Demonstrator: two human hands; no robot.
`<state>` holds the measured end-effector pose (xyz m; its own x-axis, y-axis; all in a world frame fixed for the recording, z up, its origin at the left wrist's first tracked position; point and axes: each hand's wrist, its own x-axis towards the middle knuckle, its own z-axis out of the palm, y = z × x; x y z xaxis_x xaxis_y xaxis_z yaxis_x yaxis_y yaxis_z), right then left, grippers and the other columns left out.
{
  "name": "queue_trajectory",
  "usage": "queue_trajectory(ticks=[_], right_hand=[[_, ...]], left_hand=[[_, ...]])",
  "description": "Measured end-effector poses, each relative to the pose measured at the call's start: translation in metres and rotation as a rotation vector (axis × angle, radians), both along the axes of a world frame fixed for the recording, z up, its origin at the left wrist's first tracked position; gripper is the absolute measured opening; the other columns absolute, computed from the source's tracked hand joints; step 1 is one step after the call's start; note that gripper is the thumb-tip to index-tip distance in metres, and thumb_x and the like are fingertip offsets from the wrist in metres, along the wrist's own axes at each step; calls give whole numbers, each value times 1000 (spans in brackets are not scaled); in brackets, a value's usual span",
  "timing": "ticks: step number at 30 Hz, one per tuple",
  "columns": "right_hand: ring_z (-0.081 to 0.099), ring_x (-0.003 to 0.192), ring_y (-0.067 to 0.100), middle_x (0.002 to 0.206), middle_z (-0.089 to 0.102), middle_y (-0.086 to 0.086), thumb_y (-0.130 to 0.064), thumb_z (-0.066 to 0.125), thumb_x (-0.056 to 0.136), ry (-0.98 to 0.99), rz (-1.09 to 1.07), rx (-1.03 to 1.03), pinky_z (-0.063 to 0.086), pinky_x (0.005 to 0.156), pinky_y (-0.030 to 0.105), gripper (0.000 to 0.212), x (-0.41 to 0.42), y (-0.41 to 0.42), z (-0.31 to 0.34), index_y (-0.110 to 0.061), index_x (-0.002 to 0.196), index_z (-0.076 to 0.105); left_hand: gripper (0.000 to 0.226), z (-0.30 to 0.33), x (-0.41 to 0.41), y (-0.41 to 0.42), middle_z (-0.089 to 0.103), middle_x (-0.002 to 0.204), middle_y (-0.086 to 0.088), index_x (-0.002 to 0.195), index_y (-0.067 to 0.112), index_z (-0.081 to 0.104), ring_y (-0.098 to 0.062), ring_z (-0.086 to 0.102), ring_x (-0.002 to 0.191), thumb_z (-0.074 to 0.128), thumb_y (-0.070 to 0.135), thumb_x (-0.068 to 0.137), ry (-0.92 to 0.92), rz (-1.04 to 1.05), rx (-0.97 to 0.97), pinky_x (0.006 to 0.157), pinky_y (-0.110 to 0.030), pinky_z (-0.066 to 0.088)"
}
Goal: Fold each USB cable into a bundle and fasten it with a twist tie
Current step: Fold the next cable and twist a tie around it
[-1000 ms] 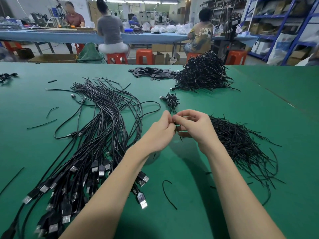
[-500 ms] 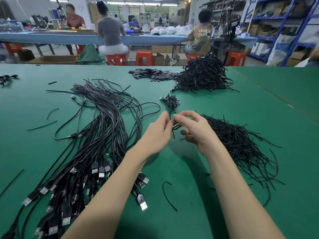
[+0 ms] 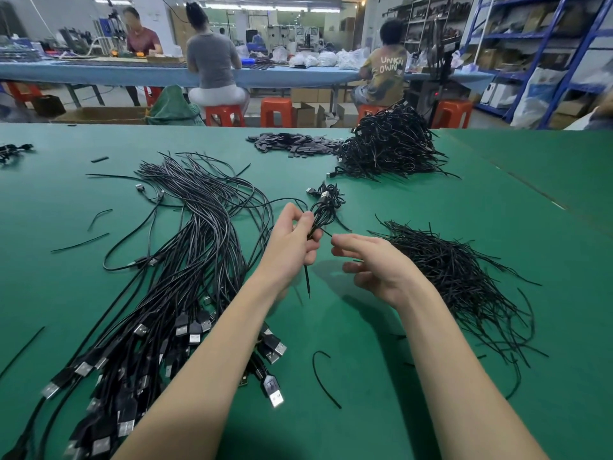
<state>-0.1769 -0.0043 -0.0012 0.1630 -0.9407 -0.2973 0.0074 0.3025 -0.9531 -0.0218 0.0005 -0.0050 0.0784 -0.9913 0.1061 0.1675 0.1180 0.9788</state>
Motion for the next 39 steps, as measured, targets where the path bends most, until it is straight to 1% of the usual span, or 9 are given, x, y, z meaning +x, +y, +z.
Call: queue_trajectory(ticks=[5, 9, 13, 17, 20, 24, 27, 33, 39], right_hand=[[39, 42, 3, 74, 68, -6, -18, 77, 81, -294, 55, 217, 19, 34, 12, 15, 1, -2, -6, -16, 84, 63], [36, 44, 1, 78, 62, -4, -17, 75, 69, -363, 143, 210, 16, 35, 11, 24, -14, -3, -11, -14, 90, 64], [40, 51, 3, 71, 59, -6, -8, 75, 71, -122, 298, -139, 23, 44, 16, 23, -41, -4, -14, -15, 92, 68], [43, 56, 7, 66, 57, -3, -21, 79, 69, 74, 426, -314, 26, 48, 18, 16, -57, -1, -6, -21, 81, 69], [51, 67, 15, 74, 65, -9, -21, 78, 88, 393, 479, -398, 34, 57, 23, 10, -59, 0, 11, -25, 81, 72], [53, 56, -10, 75, 68, -21, -28, 75, 89, 855, 457, -543, 39, 59, 9, 11, -50, -3, 32, -33, 80, 72], [52, 53, -14, 79, 67, -14, -21, 72, 88, 879, 319, -661, 37, 55, 4, 12, -36, -1, 31, -29, 79, 71], [54, 48, -1, 76, 64, -12, -20, 71, 89, 597, 35, -695, 38, 54, 13, 14, -17, -4, 12, -27, 77, 68], [65, 49, 13, 77, 64, -12, -17, 71, 91, 479, 31, -659, 43, 51, 13, 14, -17, -5, 7, -25, 80, 68]], left_hand=[[27, 5, -3, 4, 52, 68, -4, 80, 18, 36, -10, 35, 52, 45, 17, 106, 110, -77, -10, 41, -16, 24], [26, 10, 4, 12, 57, 68, -6, 80, 17, 38, -11, 38, 56, 47, 13, 104, 56, -370, 21, 45, -17, 23], [20, 15, 16, 18, 67, 83, -14, 83, 14, 43, -13, 46, 62, 52, 15, 102, -109, -697, 35, 50, -17, 33], [18, 17, 18, 21, 74, 97, -14, 83, 18, 53, -15, 49, 69, 60, 21, 100, -386, -784, 1, 60, -18, 40], [16, 17, 16, 20, 77, 97, -7, 83, 18, 59, -14, 53, 70, 65, 22, 97, -607, -742, 0, 62, -19, 41], [16, 12, 5, 21, 75, 83, 9, 81, 19, 62, -6, 56, 64, 69, 26, 93, -843, -596, -35, 63, -10, 40], [20, 10, 2, 19, 67, 68, 19, 73, 29, 60, 9, 52, 54, 71, 29, 90, -943, -368, -118, 55, -6, 34], [15, 3, -6, 14, 64, 54, 16, 77, 22, 61, -2, 41, 42, 71, 30, 87, -684, -11, -69, 46, -14, 32], [25, -2, -12, 7, 74, 68, -1, 91, 17, 51, -15, 48, 56, 75, 22, 87, -316, -6, 200, 52, -24, 36]])
